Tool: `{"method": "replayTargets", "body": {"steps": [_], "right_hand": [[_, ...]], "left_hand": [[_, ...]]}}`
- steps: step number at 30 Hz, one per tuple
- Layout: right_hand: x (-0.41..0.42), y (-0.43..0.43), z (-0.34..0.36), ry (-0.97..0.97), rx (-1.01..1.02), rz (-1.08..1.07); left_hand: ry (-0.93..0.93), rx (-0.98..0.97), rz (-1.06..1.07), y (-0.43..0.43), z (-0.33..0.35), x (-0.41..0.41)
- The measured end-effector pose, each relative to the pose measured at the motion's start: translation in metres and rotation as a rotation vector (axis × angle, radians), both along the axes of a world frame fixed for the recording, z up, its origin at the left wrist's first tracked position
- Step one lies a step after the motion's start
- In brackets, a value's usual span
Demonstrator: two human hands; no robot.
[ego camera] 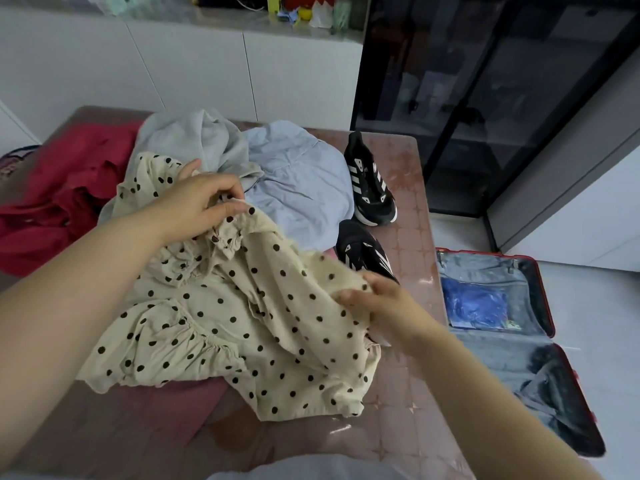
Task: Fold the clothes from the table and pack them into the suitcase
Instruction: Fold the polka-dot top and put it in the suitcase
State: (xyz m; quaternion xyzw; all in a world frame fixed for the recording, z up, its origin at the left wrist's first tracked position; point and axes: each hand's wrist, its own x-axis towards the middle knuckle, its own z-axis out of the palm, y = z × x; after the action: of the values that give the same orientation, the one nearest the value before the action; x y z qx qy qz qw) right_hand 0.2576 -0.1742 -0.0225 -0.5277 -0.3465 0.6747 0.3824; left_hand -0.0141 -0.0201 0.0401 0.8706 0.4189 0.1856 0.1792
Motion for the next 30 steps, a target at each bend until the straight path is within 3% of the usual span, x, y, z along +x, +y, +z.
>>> {"method": "replayTargets", "body": {"steps": [2,4,13,15,19,21,24,27,29,30], "right_hand": [[0.019,-0.004,0.008,0.322,-0.004,-0.030],[0.031,-0.004,0.012,0.403,0.048,-0.044],[0.060,0.030,0.026,0.079,0.206,-0.299],[0.068,0.044,0.031,-0.090,0.226,-0.433],[0.070,0.075,0.026,-0.775,0.278,-0.620],[0.056,0.071,0.012,-1.018,0.454,-0.467],[0.026,0.047,-0.019,-1.191,0.735,-0.103],[0.026,0.031,-0.049,-1.386,0.542,0.311],[0.034,0.027,-0.056,-1.416,0.389,0.255],[0.034,0.025,-0.057,-1.411,0.433,0.141]], "left_hand": [[-0.068,-0.007,0.011,0.004,0.002,0.002],[-0.102,0.009,0.028,0.007,0.004,0.006],[-0.007,0.172,0.196,0.033,-0.018,0.040],[0.011,0.246,0.231,0.039,-0.023,0.055],[0.152,0.320,0.289,0.046,-0.029,0.080],[0.213,0.276,0.259,0.043,-0.036,0.086],[0.208,0.359,0.057,0.024,-0.046,0.079],[0.204,0.485,-0.218,-0.006,-0.056,0.057],[0.244,0.445,-0.390,-0.031,-0.069,0.046],[0.270,0.409,-0.456,-0.043,-0.077,0.044]]}}
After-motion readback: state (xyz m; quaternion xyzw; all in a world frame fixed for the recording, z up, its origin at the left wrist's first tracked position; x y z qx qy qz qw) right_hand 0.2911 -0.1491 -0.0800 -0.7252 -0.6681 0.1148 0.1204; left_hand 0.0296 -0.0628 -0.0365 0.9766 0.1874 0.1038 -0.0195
